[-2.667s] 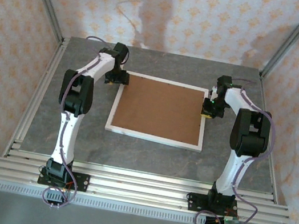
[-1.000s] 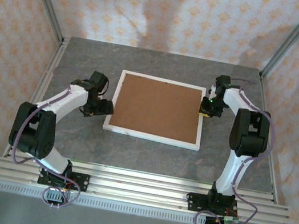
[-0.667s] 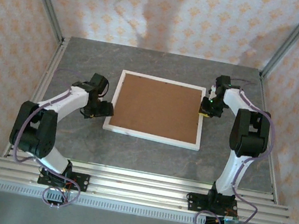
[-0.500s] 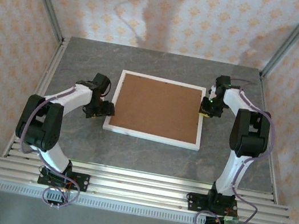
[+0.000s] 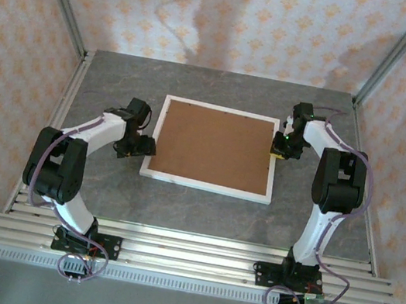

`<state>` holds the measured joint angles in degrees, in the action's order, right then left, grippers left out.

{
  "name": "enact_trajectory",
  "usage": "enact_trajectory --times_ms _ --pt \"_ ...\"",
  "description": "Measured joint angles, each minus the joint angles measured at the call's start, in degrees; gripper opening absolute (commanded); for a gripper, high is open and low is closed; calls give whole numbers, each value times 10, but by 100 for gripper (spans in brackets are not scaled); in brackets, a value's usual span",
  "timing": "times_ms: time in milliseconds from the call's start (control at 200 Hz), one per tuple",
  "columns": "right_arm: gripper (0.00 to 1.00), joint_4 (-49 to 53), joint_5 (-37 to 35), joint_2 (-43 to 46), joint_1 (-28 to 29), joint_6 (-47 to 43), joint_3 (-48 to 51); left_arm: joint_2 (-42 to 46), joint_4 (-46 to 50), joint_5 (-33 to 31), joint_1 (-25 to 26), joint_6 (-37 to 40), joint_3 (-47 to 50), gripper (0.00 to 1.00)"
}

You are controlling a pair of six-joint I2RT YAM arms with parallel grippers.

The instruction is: Put the photo into the frame

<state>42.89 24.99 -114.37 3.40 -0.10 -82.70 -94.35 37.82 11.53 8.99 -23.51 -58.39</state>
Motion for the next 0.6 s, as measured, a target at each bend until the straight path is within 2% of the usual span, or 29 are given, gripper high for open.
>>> enact_trajectory --times_ms 320,601 --pt "13 0 0 0 0 0 0 -23 -14 27 1 0 -1 74" --pt "13 -3 -1 0 0 0 0 -58 -16 20 33 -3 -19 74"
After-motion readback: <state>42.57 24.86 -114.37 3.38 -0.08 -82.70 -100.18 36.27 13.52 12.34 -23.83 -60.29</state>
